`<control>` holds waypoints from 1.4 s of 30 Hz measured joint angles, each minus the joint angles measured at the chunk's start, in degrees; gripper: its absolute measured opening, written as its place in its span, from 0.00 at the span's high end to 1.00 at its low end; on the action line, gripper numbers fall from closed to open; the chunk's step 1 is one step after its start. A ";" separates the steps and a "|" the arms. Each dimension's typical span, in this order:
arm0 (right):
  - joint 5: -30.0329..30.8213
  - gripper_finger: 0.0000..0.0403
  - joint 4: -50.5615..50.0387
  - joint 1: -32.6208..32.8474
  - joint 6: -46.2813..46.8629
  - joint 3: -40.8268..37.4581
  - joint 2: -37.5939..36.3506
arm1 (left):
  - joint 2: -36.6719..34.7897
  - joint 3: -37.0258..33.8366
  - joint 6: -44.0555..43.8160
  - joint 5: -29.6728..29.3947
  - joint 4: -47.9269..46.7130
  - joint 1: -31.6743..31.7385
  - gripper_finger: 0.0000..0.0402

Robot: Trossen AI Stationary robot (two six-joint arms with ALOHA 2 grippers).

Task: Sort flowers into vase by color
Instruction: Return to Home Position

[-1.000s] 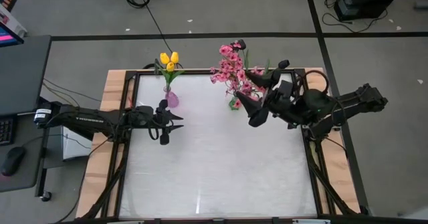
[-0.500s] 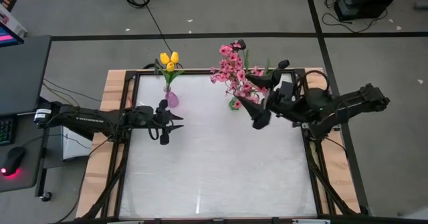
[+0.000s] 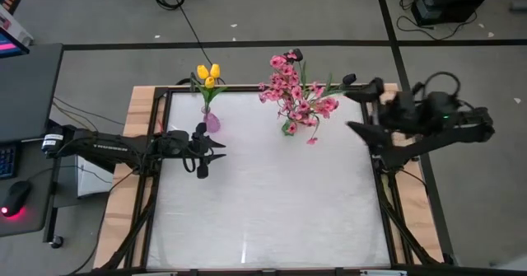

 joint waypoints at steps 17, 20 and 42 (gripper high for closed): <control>-6.73 0.02 -2.08 -1.34 -0.84 -31.38 -32.00 | 0.00 -0.02 0.00 0.00 0.00 0.00 0.64; -6.69 0.02 -1.88 -2.03 -1.12 -34.98 -34.81 | 0.00 0.00 0.00 0.00 0.00 0.00 0.64; -10.27 0.02 -1.88 -2.75 7.01 -50.67 -41.63 | 0.00 0.00 0.00 -0.01 0.02 0.00 0.64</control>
